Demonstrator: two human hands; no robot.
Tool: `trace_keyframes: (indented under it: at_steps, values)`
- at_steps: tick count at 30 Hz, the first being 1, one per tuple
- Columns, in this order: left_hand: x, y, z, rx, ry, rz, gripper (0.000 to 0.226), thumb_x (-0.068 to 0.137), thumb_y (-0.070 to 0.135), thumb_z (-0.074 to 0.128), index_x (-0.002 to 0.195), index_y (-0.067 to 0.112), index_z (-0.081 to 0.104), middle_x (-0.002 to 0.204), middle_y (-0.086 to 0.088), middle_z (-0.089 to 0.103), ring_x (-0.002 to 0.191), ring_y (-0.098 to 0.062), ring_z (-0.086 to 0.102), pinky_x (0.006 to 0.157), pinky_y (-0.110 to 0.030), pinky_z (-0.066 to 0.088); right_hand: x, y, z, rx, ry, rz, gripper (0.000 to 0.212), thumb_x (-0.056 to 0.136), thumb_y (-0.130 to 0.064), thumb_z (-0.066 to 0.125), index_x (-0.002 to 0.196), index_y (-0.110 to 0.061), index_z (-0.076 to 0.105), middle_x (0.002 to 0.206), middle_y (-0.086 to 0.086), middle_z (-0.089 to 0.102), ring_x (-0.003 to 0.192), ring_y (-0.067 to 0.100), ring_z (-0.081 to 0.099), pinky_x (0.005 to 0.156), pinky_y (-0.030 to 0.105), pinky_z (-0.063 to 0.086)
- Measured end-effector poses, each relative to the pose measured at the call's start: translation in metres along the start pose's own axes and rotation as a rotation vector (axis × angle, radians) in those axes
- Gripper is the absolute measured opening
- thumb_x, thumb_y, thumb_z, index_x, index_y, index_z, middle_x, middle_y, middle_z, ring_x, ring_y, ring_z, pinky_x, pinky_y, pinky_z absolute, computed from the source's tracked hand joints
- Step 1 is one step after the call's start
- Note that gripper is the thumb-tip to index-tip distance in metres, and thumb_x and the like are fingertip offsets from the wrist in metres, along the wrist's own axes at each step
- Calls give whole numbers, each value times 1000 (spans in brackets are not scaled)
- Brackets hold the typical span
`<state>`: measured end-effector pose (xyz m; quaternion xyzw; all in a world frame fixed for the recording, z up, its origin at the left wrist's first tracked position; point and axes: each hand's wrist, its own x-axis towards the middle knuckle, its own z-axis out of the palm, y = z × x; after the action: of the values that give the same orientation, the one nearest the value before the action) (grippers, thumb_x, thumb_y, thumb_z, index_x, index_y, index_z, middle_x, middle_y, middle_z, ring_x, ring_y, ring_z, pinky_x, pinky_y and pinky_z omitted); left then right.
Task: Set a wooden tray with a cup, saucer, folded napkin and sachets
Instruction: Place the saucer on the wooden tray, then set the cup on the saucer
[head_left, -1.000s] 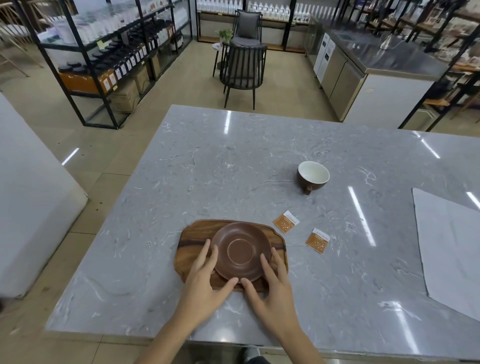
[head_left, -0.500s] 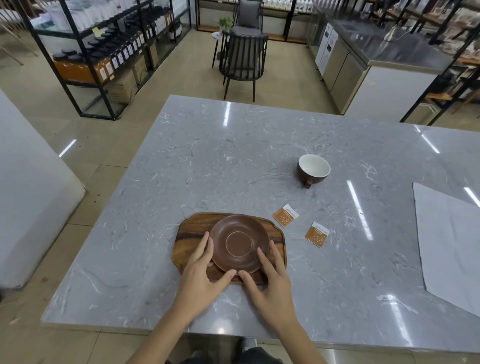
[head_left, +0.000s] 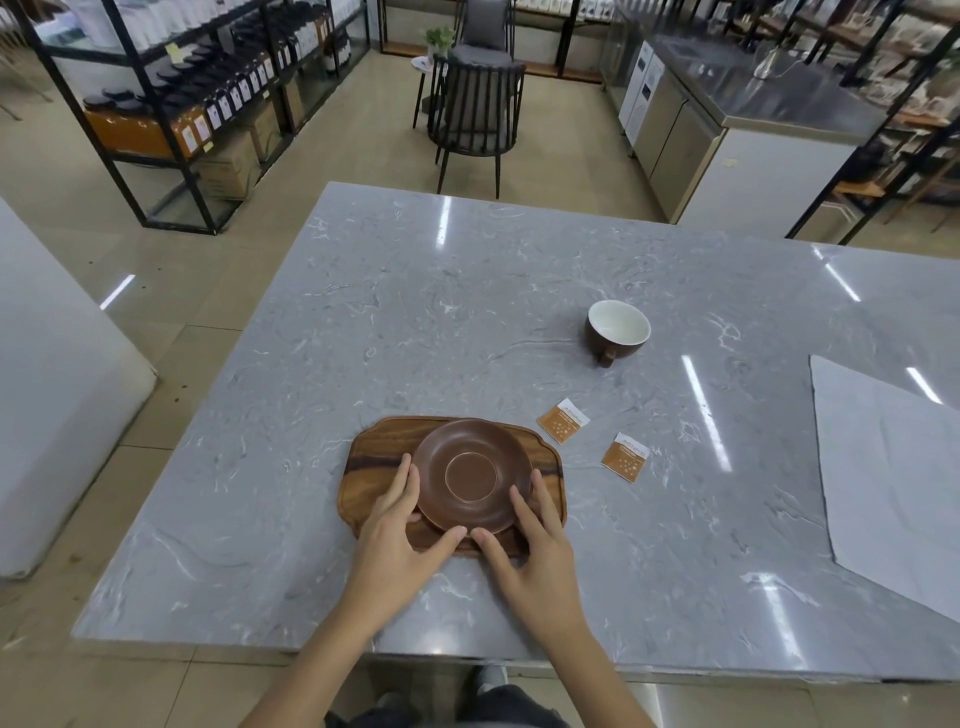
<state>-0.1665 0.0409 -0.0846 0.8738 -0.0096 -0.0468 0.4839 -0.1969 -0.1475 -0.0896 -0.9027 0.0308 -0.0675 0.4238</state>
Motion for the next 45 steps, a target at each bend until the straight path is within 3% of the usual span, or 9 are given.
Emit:
trace_keyframes:
  at_steps: [4,15,21,29,31,34,36,40,45]
  values:
    - [-1,1,0,2,0,-12,104,77,51,79,158,22,21,159,27,6,118,-8,57,91,-10,44,0,2,3,-2,8,7,75,88,-50,73,151,-16,49,168,-6,21,154,8,22,119,21,29]
    - [0,2,-2,-73,2,-23,106,76,46,83,158,20,23,160,25,10,119,-9,58,98,-21,51,1,5,5,2,26,14,78,87,-57,70,150,-17,50,168,-10,21,153,8,27,119,25,34]
    - [1,-2,-2,-112,-10,-44,105,76,46,83,159,21,23,160,27,10,115,-4,58,82,3,44,1,3,7,-10,25,16,75,87,-54,72,150,-18,51,168,-9,22,152,10,30,119,29,38]
    - [2,-9,-1,-139,-29,-53,102,78,43,82,158,21,23,159,26,12,115,-5,59,82,2,46,-1,4,9,-10,29,28,74,87,-57,70,149,-21,51,168,-10,22,151,9,31,118,27,37]
    - [4,-10,-5,-168,-43,-59,97,81,41,80,158,22,25,158,27,15,121,-8,58,85,-1,48,-1,4,8,6,16,30,72,87,-59,70,148,-25,52,168,-11,23,150,8,33,117,28,39]
    - [10,-7,-16,-73,-33,-41,81,87,46,72,155,22,34,161,12,30,134,-13,51,106,-31,51,0,2,2,44,-24,51,67,87,-61,68,146,-31,54,168,-12,24,144,1,40,112,27,46]
    - [19,0,-24,37,25,-14,71,90,47,66,151,19,41,154,2,44,127,-13,55,105,-42,52,4,-1,-6,110,-21,71,56,90,-54,68,142,-33,57,164,-13,30,136,-13,42,106,21,50]
    - [54,26,-37,82,27,75,56,91,45,63,141,21,53,136,4,53,114,-12,59,95,-39,57,23,0,-32,242,101,87,28,97,-29,67,123,-39,66,137,-17,64,122,-11,57,86,8,53]
    - [125,76,-30,116,-23,240,45,93,32,65,136,22,58,133,2,55,118,-13,55,103,-35,48,78,14,-72,434,187,296,21,99,-21,65,119,-25,70,115,-14,72,104,9,70,75,29,63]
